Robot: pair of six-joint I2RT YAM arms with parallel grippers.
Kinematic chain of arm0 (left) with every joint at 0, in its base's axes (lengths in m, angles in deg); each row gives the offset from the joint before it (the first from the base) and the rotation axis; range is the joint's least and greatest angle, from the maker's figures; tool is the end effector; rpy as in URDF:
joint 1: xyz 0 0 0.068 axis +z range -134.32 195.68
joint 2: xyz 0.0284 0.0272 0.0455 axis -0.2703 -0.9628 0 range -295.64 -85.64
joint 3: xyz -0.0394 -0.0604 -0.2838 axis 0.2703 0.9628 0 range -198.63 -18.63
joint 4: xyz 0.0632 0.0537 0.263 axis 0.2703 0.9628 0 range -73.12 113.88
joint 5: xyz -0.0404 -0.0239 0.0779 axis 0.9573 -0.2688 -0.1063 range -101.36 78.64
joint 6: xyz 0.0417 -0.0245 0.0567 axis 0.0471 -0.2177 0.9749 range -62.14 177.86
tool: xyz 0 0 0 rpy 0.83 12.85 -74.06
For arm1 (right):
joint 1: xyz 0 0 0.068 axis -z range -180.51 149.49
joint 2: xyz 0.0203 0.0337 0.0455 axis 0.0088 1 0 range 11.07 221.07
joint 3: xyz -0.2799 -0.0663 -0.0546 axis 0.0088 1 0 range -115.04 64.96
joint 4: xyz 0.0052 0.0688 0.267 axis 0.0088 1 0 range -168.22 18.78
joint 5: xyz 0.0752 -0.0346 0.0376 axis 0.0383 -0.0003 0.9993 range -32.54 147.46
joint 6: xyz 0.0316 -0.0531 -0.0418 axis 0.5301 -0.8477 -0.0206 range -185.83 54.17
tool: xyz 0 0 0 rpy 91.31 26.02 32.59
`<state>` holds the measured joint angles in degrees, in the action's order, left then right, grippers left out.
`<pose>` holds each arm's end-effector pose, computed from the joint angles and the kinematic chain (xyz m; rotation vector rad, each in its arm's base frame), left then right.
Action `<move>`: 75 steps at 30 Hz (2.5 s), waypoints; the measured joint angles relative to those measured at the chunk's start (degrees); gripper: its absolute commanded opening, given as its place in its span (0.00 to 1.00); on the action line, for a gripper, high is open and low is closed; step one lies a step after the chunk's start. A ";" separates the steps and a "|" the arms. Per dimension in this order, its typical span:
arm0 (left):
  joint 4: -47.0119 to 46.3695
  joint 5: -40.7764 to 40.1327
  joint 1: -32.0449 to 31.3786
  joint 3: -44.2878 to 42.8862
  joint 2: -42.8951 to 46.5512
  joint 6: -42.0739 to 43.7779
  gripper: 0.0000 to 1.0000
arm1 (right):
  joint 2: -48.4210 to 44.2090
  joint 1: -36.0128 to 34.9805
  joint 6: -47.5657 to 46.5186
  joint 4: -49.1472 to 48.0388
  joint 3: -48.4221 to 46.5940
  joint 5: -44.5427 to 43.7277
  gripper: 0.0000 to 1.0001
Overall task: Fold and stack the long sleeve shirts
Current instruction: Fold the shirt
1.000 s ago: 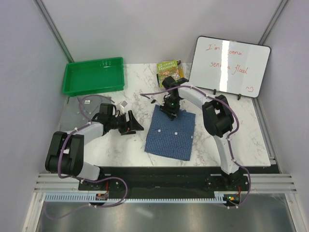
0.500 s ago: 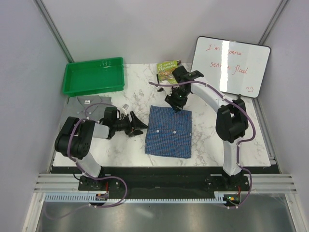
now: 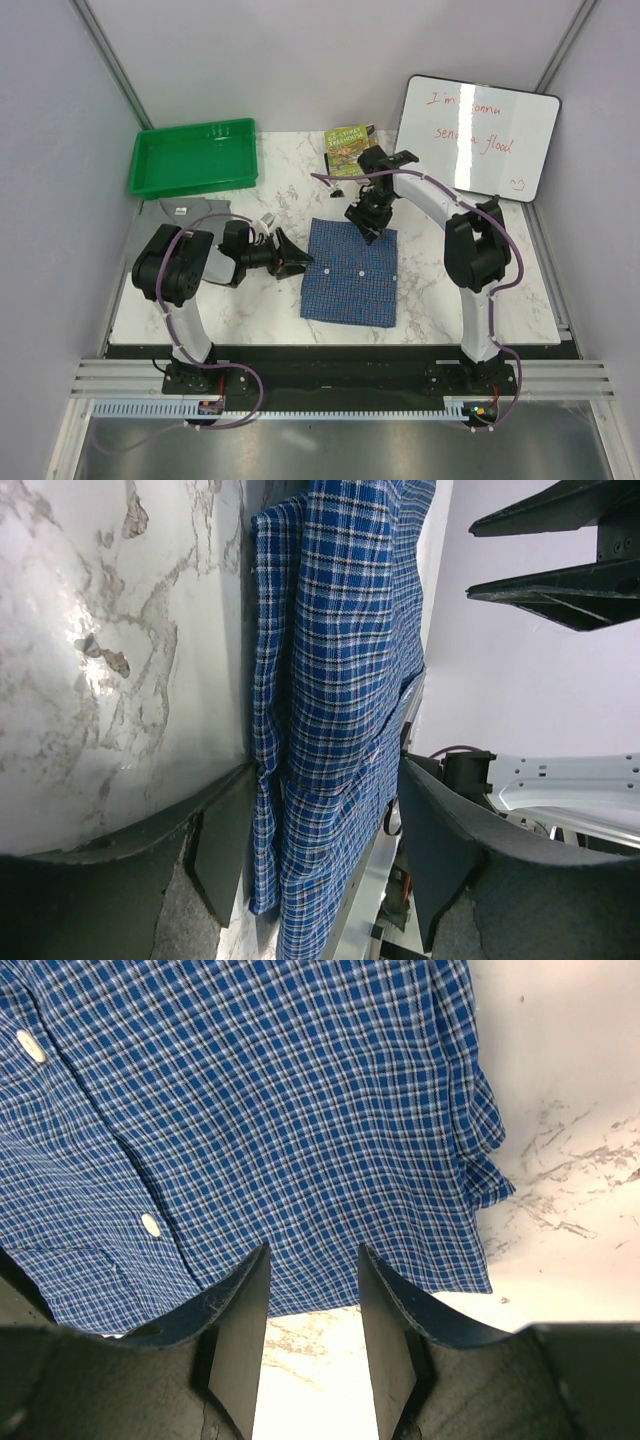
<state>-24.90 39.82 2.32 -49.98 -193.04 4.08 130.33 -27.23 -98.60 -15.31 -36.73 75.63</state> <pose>0.2998 -0.1214 0.0833 -0.2484 2.3631 -1.5926 0.3908 0.2186 0.2087 -1.4857 2.5208 0.4545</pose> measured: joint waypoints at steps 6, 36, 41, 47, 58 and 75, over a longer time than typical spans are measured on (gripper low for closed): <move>-2.40 1.09 0.00 -0.24 -1.81 -0.87 0.66 | 0.79 0.55 0.24 0.50 0.00 0.46 0.47; 2.73 -3.34 -0.28 1.46 -0.57 -0.09 0.10 | 6.47 -0.87 0.33 3.72 -15.32 5.57 0.62; 2.69 -3.34 -0.55 1.46 -0.42 0.11 0.02 | 6.62 -5.46 6.23 2.56 -25.83 10.78 0.68; 4.13 -4.59 -1.09 1.88 2.03 0.81 0.02 | 8.37 -12.61 7.80 1.27 -20.79 12.02 0.68; 32.30 -9.29 -2.25 -11.41 8.48 15.54 0.02 | 9.16 2.05 13.11 -0.39 -19.76 11.45 0.68; 83.60 -26.69 -4.37 -62.03 7.76 56.22 0.02 | 2.38 9.14 13.92 -0.48 -14.19 10.27 0.68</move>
<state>58.71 13.13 -2.06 -112.01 -185.28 60.30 132.71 -18.09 -84.68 -15.79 -50.92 85.90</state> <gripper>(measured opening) 0.025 0.680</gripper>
